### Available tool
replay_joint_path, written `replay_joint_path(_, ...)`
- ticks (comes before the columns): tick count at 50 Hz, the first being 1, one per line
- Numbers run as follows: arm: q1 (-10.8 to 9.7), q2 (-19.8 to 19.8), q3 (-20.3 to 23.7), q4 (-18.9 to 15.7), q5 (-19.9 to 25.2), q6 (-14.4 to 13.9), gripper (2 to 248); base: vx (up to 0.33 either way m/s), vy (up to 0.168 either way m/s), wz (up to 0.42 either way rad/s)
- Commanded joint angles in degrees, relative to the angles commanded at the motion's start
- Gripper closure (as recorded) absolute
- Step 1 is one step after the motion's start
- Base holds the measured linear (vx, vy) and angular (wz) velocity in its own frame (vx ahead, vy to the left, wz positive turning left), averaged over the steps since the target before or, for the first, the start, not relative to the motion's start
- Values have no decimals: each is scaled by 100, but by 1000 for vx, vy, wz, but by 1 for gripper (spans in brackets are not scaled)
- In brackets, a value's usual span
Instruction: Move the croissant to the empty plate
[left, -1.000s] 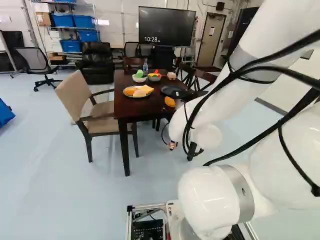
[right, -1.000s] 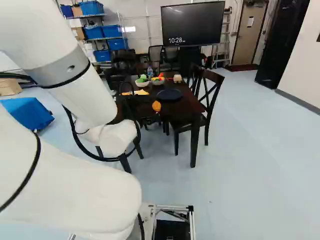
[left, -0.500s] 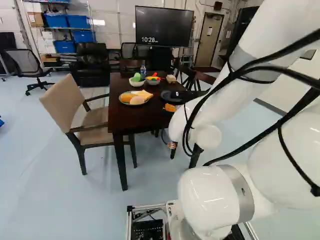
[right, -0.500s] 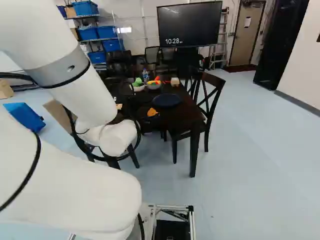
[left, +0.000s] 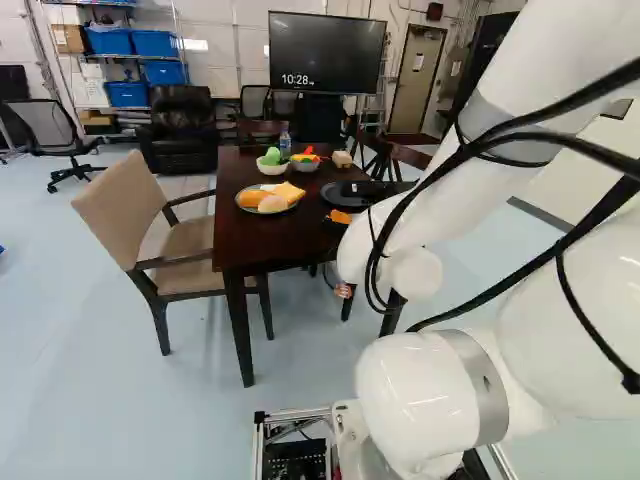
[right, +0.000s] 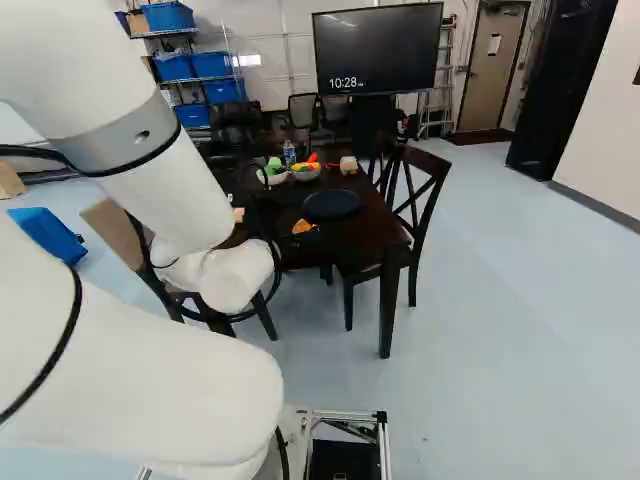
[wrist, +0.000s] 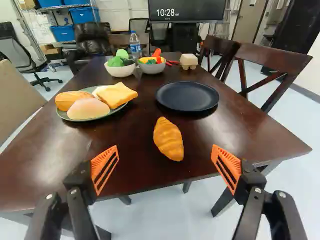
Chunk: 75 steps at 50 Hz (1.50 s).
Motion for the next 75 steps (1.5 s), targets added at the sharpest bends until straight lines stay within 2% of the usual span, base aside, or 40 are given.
replay_joint_path(25,-49,-319,-531,27,-257,0,3,0,0,0)
replay_joint_path(47,-92,-665,-1170,144,-1029,0,3,0,0,0)
replay_joint_path(75,-84,-914,-1811,295,-2117,0,3,0,0,0)
